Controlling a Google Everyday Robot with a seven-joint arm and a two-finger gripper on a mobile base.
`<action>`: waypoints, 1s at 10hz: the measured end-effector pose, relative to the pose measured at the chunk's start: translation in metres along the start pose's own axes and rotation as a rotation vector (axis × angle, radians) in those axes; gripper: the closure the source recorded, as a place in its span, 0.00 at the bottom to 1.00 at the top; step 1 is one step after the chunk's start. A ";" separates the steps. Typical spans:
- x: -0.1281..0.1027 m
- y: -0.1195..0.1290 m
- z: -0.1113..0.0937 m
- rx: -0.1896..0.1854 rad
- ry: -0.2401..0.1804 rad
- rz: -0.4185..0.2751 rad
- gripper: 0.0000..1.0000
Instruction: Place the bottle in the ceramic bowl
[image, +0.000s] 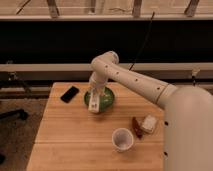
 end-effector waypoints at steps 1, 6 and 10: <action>0.001 0.002 0.000 0.003 0.002 0.007 0.89; 0.007 0.007 -0.001 0.018 0.014 0.037 0.60; 0.011 0.012 -0.002 0.029 0.019 0.058 0.57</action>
